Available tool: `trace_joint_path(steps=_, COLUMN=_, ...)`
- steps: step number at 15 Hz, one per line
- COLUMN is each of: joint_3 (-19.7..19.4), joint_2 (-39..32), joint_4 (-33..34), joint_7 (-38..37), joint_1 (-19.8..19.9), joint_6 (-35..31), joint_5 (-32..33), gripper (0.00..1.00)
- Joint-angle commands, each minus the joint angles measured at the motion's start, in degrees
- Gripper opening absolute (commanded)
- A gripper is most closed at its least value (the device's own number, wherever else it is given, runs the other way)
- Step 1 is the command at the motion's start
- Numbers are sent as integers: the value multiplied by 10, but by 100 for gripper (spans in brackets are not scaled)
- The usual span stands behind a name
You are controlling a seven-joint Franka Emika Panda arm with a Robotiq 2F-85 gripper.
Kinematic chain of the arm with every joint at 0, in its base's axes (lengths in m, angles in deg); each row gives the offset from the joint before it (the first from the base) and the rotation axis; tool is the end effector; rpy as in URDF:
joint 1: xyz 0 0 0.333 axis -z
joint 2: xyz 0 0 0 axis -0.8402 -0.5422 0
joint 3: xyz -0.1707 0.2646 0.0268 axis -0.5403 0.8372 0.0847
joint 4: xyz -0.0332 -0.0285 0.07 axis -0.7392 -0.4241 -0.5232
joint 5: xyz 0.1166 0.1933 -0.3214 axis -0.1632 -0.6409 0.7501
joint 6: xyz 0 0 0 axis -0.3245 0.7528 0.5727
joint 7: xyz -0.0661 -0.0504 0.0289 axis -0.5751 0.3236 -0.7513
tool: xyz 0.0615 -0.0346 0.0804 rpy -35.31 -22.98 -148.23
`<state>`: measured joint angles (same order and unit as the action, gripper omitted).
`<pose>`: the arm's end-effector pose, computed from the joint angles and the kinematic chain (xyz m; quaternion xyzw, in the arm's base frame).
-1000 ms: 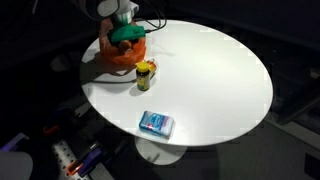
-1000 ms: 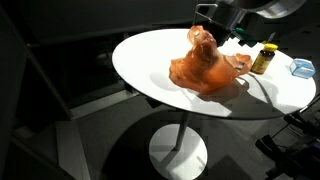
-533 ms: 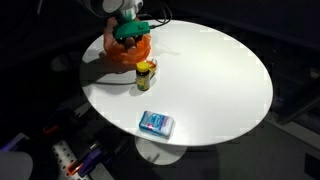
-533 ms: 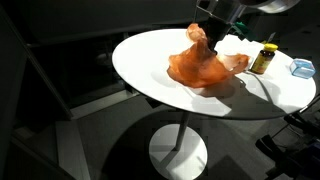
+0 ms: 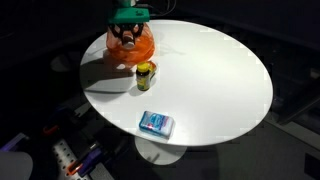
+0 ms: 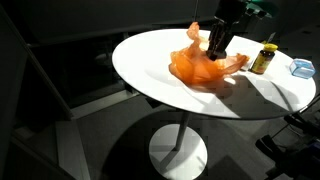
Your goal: Empty the plastic
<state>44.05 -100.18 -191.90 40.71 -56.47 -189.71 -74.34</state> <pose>0.5555 0.1134 0.2787 -0.8919 -0.4469 -0.0442 0.0532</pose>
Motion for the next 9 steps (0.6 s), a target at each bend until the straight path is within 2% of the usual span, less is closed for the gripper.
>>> trace_joint_path(steps=1, joint_3=-22, joint_2=45, joint_4=-4, joint_7=-35, joint_1=-10, joint_6=85, joint_5=28, gripper=25)
trace_joint_path(steps=5, joint_3=-41, joint_2=82, joint_4=-12, joint_7=-44, joint_1=-9, joint_6=116, joint_5=40, gripper=25)
trace_joint_path(steps=9, joint_3=-71, joint_2=114, joint_4=-21, joint_7=-84, joint_1=-3, joint_6=95, joint_5=49, gripper=25)
